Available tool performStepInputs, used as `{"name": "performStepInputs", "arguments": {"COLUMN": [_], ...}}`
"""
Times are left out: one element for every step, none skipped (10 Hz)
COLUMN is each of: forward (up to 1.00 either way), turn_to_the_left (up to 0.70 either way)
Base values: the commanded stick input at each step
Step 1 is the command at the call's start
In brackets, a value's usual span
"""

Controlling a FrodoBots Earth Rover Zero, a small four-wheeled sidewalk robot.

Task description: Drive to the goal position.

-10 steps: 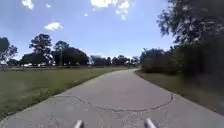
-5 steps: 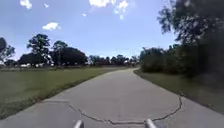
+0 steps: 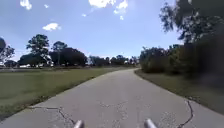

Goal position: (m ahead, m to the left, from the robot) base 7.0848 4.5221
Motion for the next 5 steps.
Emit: {"name": "performStepInputs", "arguments": {"forward": [0.5, 0.5, 0.5, 0.5, 0.5], "turn_to_the_left": [0.0, 0.0, 0.0, 0.0, 0.0]}}
